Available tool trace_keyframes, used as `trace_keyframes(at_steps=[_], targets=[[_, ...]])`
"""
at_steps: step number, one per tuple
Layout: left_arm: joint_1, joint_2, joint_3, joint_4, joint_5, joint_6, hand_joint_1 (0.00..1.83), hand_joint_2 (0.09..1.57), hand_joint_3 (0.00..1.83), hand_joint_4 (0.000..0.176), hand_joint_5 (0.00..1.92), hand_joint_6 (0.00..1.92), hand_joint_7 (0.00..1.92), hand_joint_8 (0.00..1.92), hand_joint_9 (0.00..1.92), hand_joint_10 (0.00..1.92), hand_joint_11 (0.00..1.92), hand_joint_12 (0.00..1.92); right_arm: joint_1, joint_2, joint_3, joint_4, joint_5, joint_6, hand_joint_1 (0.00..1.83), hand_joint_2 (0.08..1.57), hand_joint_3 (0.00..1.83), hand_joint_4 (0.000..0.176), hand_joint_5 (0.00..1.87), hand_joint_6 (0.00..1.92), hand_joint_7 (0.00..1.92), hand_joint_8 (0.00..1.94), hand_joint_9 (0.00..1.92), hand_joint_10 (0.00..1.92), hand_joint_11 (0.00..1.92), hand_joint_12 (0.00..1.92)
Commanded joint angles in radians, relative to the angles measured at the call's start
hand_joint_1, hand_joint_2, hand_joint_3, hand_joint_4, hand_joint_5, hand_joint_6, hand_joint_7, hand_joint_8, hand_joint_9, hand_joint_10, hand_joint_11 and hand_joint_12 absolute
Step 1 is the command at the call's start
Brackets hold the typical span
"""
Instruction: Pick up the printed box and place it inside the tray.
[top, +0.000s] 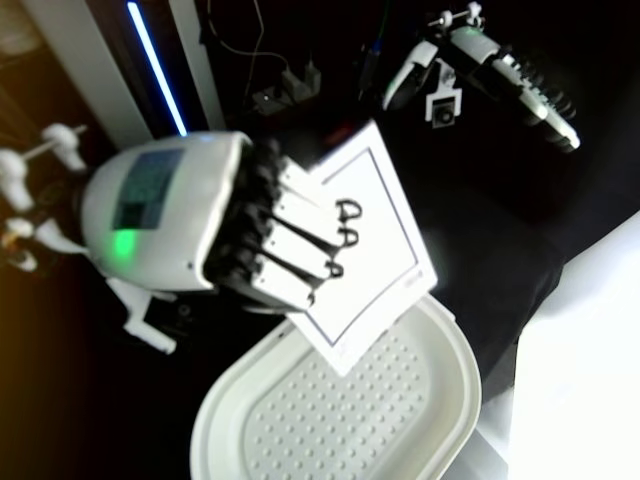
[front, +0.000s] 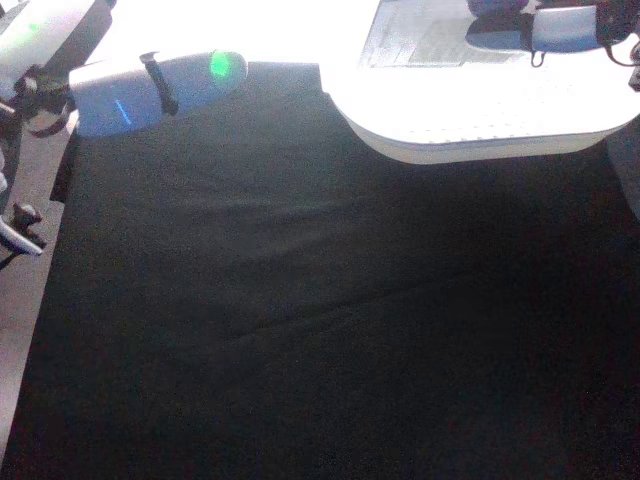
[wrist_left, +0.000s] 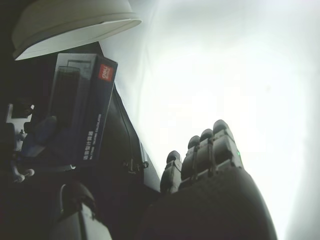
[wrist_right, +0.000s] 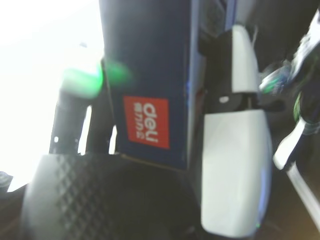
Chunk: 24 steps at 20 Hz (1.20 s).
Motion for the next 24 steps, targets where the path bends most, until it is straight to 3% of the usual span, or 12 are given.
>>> trace_keyframes(at_steps=[1,3,5,8,12,14,16,17,19,22,23,24], targets=[[-0.003,0.013,0.002,-0.006,-0.135,-0.009,0.14,0.85,0.01,0.176,0.00,0.00,0.00,0.00,0.00,0.00,0.00,0.00,0.021,0.007,0.003,0.024,0.069,-0.029,1.27,1.03,0.00,0.000,1.05,0.84,1.35,0.41,1.28,0.52,1.06,1.07],[0.000,0.013,0.000,-0.006,-0.135,-0.010,0.15,0.86,0.01,0.176,0.00,0.00,0.00,0.00,0.00,0.00,0.00,0.00,0.035,0.007,0.006,0.024,0.029,-0.074,1.28,1.01,0.00,0.000,1.13,0.65,1.38,0.37,1.36,0.14,1.00,0.94],[0.008,0.013,-0.001,-0.010,-0.137,-0.010,0.20,0.87,0.01,0.176,0.00,0.00,0.00,0.00,0.00,0.00,0.00,0.00,0.053,0.007,0.012,0.024,-0.022,-0.132,1.30,1.02,0.00,0.000,1.24,0.31,1.26,0.71,1.38,0.14,0.92,1.17],[0.018,0.013,-0.001,-0.013,-0.138,-0.016,0.32,0.82,0.00,0.169,0.00,0.00,0.00,0.00,0.00,0.00,0.00,0.00,0.083,0.007,0.012,0.025,-0.093,-0.244,1.29,1.04,0.01,0.000,1.32,0.08,1.12,1.03,1.06,1.09,0.90,1.50],[0.031,0.012,-0.004,-0.019,-0.145,-0.022,0.50,0.77,0.00,0.089,0.00,0.00,0.00,0.00,0.00,0.00,0.02,0.01,0.103,0.002,0.020,0.039,-0.169,-0.355,1.30,1.00,0.00,0.000,1.34,0.10,1.27,0.70,1.05,0.91,0.89,1.26],[0.034,0.012,-0.006,-0.019,-0.145,-0.022,0.47,0.79,0.01,0.087,0.00,0.00,0.00,0.00,0.00,0.00,0.04,0.02,0.103,-0.009,0.038,0.040,-0.191,-0.359,1.30,1.01,0.00,0.000,1.29,0.24,1.28,0.67,1.07,0.84,0.89,1.24],[0.042,0.012,-0.007,-0.020,-0.147,-0.024,0.47,0.78,0.00,0.080,0.00,0.00,0.00,0.00,0.00,0.00,0.06,0.03,0.103,-0.026,0.061,0.051,-0.202,-0.359,1.29,1.04,0.00,0.000,1.21,0.34,1.18,0.88,0.95,1.09,0.81,1.47],[0.045,0.012,-0.007,-0.020,-0.148,-0.027,0.51,0.77,0.00,0.077,0.00,0.00,0.00,0.00,0.00,0.00,0.04,0.03,0.103,-0.030,0.065,0.051,-0.207,-0.359,1.21,1.03,0.00,0.000,1.19,0.55,1.08,1.11,0.89,1.52,0.87,1.77],[0.049,0.012,-0.007,-0.020,-0.152,-0.035,0.51,0.77,0.00,0.075,0.00,0.00,0.00,0.00,0.00,0.00,0.04,0.03,0.101,-0.035,0.070,0.057,-0.215,-0.359,1.19,1.04,0.00,0.000,1.15,0.68,1.04,1.10,0.89,1.52,0.77,1.76],[0.062,0.012,-0.015,-0.025,-0.166,-0.037,0.47,0.77,0.00,0.072,0.00,0.00,0.00,0.00,0.00,0.00,0.02,0.02,0.083,-0.046,0.086,0.094,-0.220,-0.359,1.26,1.07,0.00,0.000,1.11,0.54,1.10,1.02,1.01,1.10,0.82,1.44],[0.076,0.012,-0.021,-0.027,-0.182,-0.037,0.48,0.78,0.00,0.074,0.00,0.00,0.00,0.00,0.00,0.00,0.02,0.02,0.076,-0.052,0.092,0.097,-0.220,-0.359,1.28,1.06,0.01,0.000,1.01,0.73,1.18,0.84,1.04,0.80,0.82,1.24],[0.086,0.012,-0.024,-0.029,-0.194,-0.037,0.48,0.79,0.01,0.078,0.00,0.00,0.00,0.00,0.00,0.00,0.03,0.03,0.070,-0.055,0.094,0.098,-0.220,-0.359,1.17,0.96,0.00,0.000,0.91,0.30,1.08,0.37,1.05,0.53,0.79,1.07]])
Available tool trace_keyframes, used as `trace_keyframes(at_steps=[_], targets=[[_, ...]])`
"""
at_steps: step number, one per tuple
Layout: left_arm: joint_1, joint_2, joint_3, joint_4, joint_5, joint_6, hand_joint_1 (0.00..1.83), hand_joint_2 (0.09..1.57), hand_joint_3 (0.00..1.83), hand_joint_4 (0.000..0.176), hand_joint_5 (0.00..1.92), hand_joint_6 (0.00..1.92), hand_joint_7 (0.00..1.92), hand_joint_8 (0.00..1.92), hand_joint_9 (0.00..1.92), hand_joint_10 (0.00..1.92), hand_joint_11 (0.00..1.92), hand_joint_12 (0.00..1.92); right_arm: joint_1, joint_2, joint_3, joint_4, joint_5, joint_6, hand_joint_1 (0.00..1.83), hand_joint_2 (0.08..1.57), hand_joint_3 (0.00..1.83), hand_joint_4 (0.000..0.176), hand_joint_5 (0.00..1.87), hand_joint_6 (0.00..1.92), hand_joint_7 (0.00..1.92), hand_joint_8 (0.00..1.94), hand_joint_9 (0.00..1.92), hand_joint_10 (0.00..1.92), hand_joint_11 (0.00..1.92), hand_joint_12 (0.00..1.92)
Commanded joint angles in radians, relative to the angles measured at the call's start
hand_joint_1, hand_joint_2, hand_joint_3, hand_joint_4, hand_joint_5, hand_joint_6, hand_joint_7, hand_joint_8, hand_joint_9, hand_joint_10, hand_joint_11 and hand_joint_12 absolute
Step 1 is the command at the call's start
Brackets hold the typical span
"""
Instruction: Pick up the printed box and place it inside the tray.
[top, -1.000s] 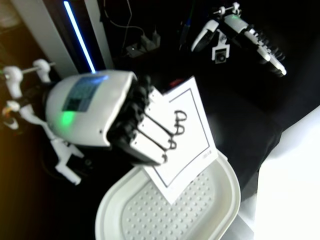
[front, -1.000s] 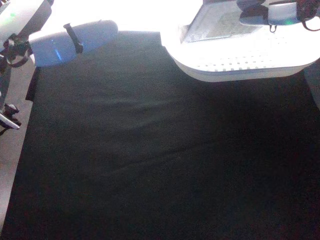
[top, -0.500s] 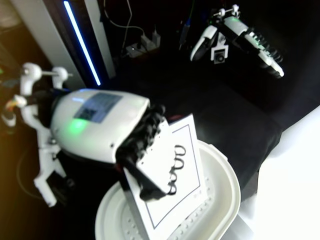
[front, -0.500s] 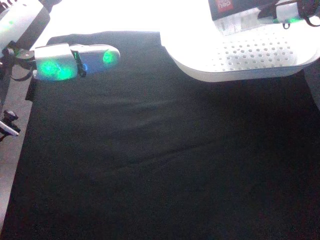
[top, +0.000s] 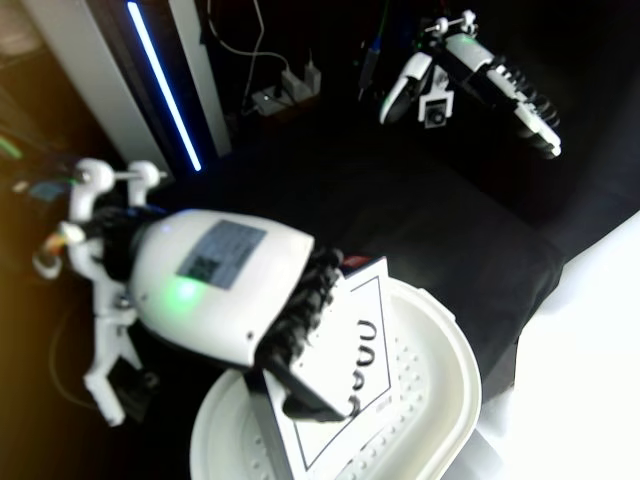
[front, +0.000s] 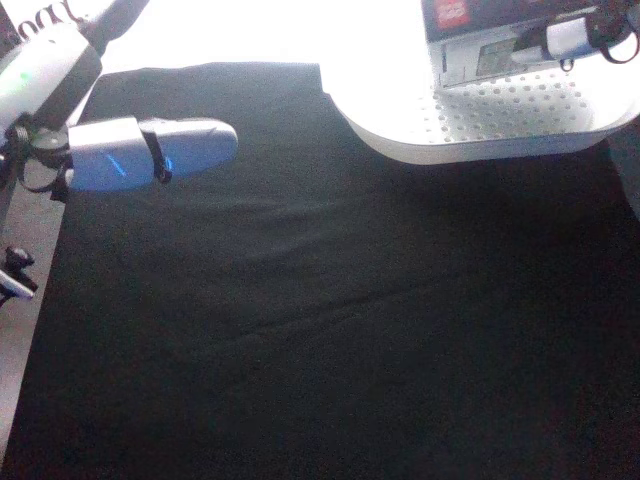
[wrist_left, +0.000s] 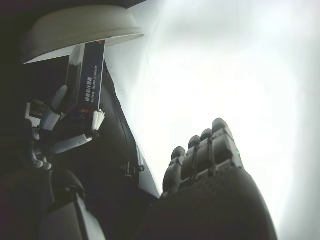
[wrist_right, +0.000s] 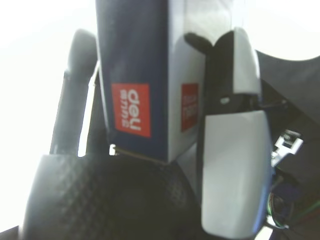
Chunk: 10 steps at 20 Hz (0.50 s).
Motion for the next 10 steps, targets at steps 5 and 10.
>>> trace_keyframes(at_steps=[5,10], targets=[[-0.006,0.010,0.002,-0.001,-0.144,-0.008,0.47,0.81,0.01,0.079,0.00,0.00,0.00,0.00,0.00,0.00,0.00,0.01,0.005,0.007,-0.008,0.003,0.113,-0.004,0.88,0.75,0.00,0.149,0.26,0.00,0.52,0.00,0.66,0.00,0.39,0.85],[0.003,0.004,0.002,-0.005,-0.141,-0.008,0.48,0.81,0.01,0.071,0.00,0.00,0.00,0.00,0.00,0.00,0.03,0.01,0.005,0.025,-0.038,0.003,0.114,-0.004,0.70,0.57,0.00,0.176,0.00,0.00,0.01,0.00,0.13,0.00,0.01,0.84]])
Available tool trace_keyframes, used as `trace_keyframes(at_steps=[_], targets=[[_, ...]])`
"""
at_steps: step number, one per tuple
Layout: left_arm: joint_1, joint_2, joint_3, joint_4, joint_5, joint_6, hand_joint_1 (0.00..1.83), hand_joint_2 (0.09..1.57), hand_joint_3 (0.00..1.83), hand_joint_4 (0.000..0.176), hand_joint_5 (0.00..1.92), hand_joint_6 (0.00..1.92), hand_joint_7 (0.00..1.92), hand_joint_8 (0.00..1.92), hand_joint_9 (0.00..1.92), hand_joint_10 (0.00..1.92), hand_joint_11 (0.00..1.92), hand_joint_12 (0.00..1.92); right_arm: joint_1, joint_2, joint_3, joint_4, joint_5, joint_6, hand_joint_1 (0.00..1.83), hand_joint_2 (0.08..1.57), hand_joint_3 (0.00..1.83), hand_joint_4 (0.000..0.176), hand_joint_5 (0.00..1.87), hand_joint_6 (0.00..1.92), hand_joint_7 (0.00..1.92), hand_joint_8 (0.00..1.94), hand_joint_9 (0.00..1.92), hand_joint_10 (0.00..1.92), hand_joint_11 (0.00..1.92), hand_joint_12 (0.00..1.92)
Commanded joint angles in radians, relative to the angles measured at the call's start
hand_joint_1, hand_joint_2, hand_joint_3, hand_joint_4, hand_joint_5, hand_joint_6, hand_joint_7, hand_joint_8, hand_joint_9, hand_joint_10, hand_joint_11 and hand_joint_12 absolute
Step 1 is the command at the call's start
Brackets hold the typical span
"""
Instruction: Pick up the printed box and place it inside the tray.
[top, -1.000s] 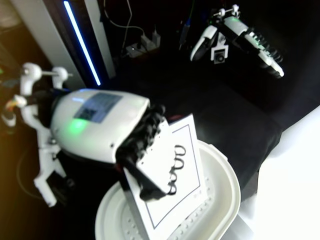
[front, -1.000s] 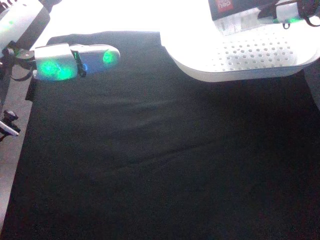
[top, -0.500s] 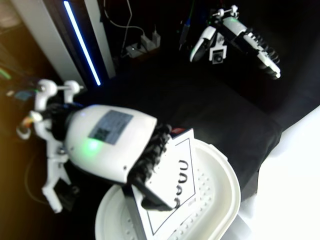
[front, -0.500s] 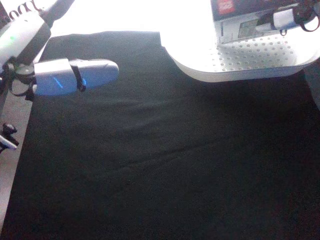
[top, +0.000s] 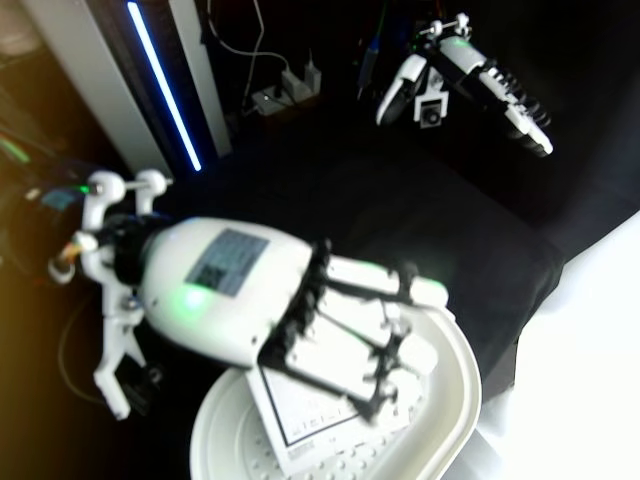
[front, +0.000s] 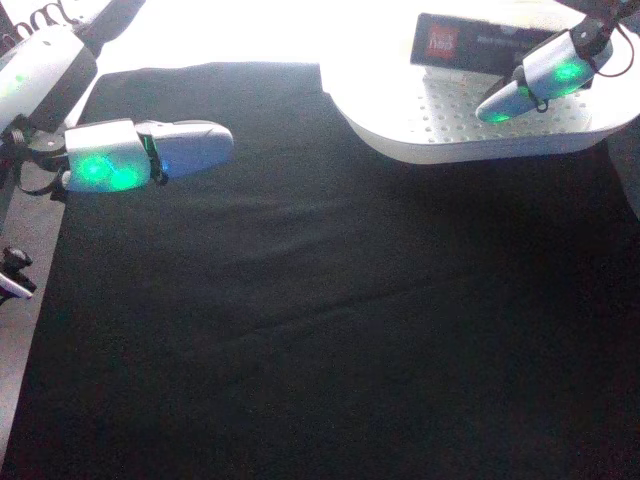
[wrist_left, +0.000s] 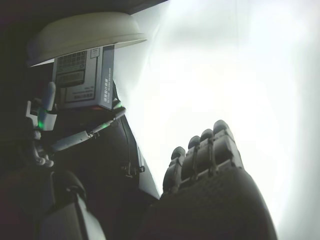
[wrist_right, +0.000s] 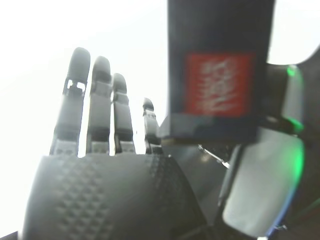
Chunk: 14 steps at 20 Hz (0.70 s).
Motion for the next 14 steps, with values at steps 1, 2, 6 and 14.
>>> trace_keyframes(at_steps=[1,2,6,14], targets=[[-0.003,0.004,0.002,0.003,-0.122,-0.008,0.44,0.82,0.01,0.075,0.00,0.00,0.00,0.00,0.00,0.00,0.04,0.02,0.005,0.012,-0.004,0.009,0.125,-0.004,0.70,0.56,0.00,0.176,0.00,0.00,0.00,0.00,0.09,0.00,0.00,0.74],[-0.002,0.004,0.002,0.003,-0.122,-0.008,0.44,0.83,0.01,0.075,0.00,0.00,0.00,0.00,0.00,0.00,0.03,0.01,0.005,0.013,-0.006,0.009,0.127,-0.004,0.71,0.56,0.00,0.176,0.00,0.00,0.00,0.00,0.04,0.01,0.00,0.64],[0.000,0.002,0.003,0.002,-0.122,-0.008,0.51,0.81,0.00,0.075,0.00,0.00,0.00,0.00,0.00,0.00,0.00,0.00,0.005,0.018,-0.021,0.004,0.136,-0.004,0.70,0.55,0.00,0.176,0.00,0.00,0.00,0.00,0.00,0.00,0.00,0.55],[0.005,0.004,0.002,-0.008,-0.135,-0.011,0.54,0.80,0.00,0.082,0.00,0.00,0.00,0.00,0.00,0.00,0.00,0.00,0.006,0.050,-0.078,-0.020,0.191,0.001,0.75,0.54,0.00,0.176,0.00,0.00,0.00,0.00,0.00,0.00,0.01,0.02]])
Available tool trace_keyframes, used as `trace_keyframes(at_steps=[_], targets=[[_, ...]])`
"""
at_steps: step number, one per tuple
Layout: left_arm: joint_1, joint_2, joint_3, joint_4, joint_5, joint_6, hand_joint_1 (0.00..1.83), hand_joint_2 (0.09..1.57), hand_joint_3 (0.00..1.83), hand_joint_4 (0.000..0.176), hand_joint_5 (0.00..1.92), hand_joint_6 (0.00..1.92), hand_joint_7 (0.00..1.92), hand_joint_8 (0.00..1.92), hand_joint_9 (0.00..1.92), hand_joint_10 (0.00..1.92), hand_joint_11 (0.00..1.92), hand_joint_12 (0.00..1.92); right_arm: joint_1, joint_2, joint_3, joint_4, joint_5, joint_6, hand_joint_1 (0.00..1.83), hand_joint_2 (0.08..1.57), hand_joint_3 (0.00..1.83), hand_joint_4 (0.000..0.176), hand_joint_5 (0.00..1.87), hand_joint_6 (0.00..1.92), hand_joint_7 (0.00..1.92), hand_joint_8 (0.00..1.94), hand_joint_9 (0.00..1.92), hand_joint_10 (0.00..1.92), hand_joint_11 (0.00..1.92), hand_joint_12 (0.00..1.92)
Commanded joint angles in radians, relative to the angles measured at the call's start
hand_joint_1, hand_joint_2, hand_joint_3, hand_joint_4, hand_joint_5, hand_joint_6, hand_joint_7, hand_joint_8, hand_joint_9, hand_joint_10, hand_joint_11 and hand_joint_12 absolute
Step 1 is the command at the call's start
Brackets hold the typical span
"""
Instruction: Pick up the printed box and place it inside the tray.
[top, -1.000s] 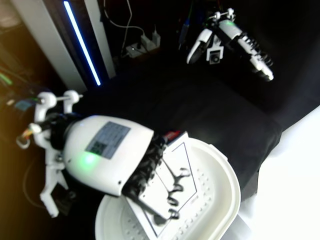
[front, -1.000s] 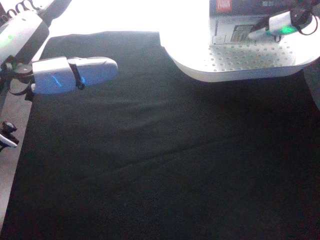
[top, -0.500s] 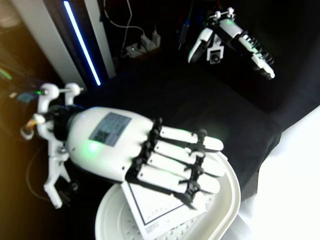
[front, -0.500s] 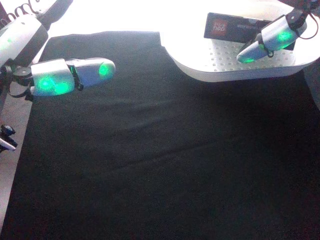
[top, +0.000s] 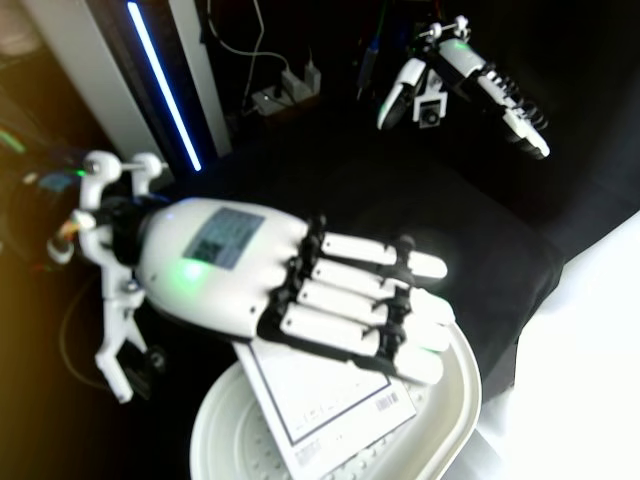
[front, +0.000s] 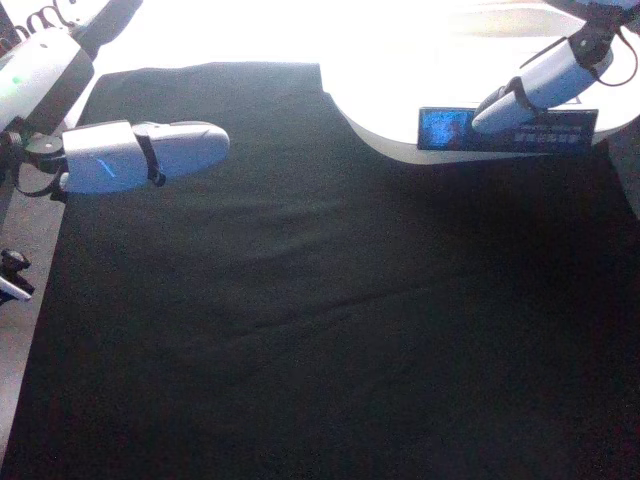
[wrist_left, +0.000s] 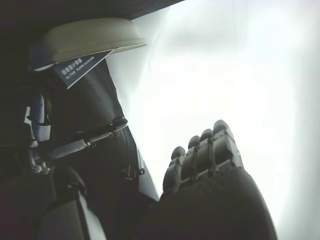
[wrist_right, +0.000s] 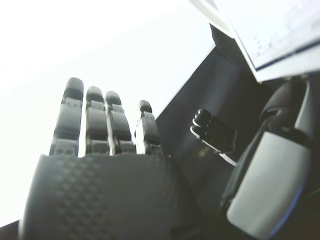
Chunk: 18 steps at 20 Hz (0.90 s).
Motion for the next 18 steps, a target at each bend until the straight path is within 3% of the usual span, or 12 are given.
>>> trace_keyframes(at_steps=[1,3,4,6,8,9,10,12,14,16,17,18], targets=[[0.001,0.008,0.002,0.002,-0.137,-0.016,0.50,0.80,0.00,0.094,0.00,0.00,0.00,0.00,0.00,0.00,0.00,0.00,0.006,0.014,-0.001,-0.016,0.170,0.040,0.82,0.50,0.00,0.176,0.00,0.00,0.00,0.00,0.00,0.00,0.02,0.03],[0.010,0.015,0.000,-0.007,-0.157,-0.024,0.50,0.80,0.00,0.099,0.00,0.00,0.00,0.00,0.00,0.00,0.00,0.00,0.006,0.025,0.004,-0.082,0.226,0.188,0.84,0.51,0.00,0.176,0.00,0.00,0.00,0.00,0.00,0.00,0.02,0.03],[0.012,0.018,-0.003,-0.007,-0.167,-0.025,0.52,0.78,0.00,0.120,0.00,0.00,0.00,0.00,0.00,0.00,0.00,0.00,0.005,0.034,0.002,-0.093,0.252,0.228,0.88,0.55,0.01,0.176,0.00,0.00,0.00,0.00,0.00,0.00,0.05,0.05],[0.020,0.032,-0.017,-0.007,-0.205,-0.024,0.38,0.76,0.00,0.137,0.00,0.00,0.00,0.00,0.00,0.00,0.00,0.00,-0.001,0.051,0.002,-0.116,0.327,0.337,0.70,0.62,0.04,0.176,0.00,0.00,0.00,0.00,0.00,0.00,0.00,0.00],[0.026,0.054,-0.035,0.001,-0.242,-0.018,0.46,0.76,0.00,0.166,0.00,0.00,0.00,0.00,0.00,0.00,0.00,0.00,-0.035,0.063,0.011,-0.116,0.433,0.459,0.70,0.72,0.01,0.176,0.00,0.00,0.00,0.00,0.00,0.00,0.00,0.55],[0.027,0.066,-0.046,0.003,-0.259,-0.007,0.45,0.78,0.00,0.161,0.00,0.00,0.00,0.00,0.00,0.00,0.00,0.00,-0.052,0.064,0.025,-0.115,0.482,0.532,0.64,0.71,0.00,0.176,0.00,0.00,0.00,0.00,0.11,0.02,0.00,1.23],[0.028,0.075,-0.055,0.004,-0.272,0.006,0.46,0.79,0.00,0.158,0.00,0.00,0.00,0.00,0.00,0.00,0.00,0.00,-0.065,0.063,0.036,-0.114,0.513,0.581,0.73,0.74,0.01,0.176,0.00,0.00,0.00,0.00,0.13,0.02,0.00,1.33],[0.034,0.099,-0.083,0.010,-0.301,0.045,0.47,0.76,0.00,0.165,0.00,0.00,0.00,0.00,0.00,0.00,0.00,0.00,-0.102,0.066,0.048,-0.097,0.587,0.669,0.71,0.73,0.00,0.176,0.00,0.00,0.00,0.00,0.16,0.02,0.00,1.17],[0.042,0.125,-0.110,0.015,-0.327,0.074,0.47,0.76,0.00,0.169,0.00,0.00,0.00,0.00,0.00,0.00,0.00,0.00,-0.136,0.068,0.044,-0.071,0.645,0.683,0.66,0.75,0.01,0.173,0.00,0.00,0.02,0.00,0.14,0.00,0.00,1.10],[0.046,0.135,-0.118,0.020,-0.337,0.083,0.47,0.73,0.00,0.173,0.00,0.00,0.00,0.00,0.00,0.00,0.00,0.00,-0.163,0.069,0.036,-0.051,0.682,0.683,0.64,0.79,0.02,0.149,0.00,0.00,0.00,0.00,0.11,0.01,0.00,1.15],[0.046,0.139,-0.122,0.023,-0.340,0.090,0.47,0.73,0.00,0.173,0.00,0.00,0.00,0.00,0.00,0.00,0.00,0.00,-0.175,0.071,0.031,-0.045,0.694,0.683,0.64,0.79,0.02,0.149,0.00,0.00,0.00,0.00,0.11,0.01,0.00,1.15],[0.046,0.143,-0.127,0.023,-0.342,0.099,0.44,0.75,0.00,0.150,0.00,0.00,0.00,0.00,0.00,0.00,0.00,0.00,-0.188,0.072,0.025,-0.038,0.709,0.683,0.68,0.80,0.02,0.152,0.00,0.00,0.00,0.00,0.12,0.01,0.00,1.23]])
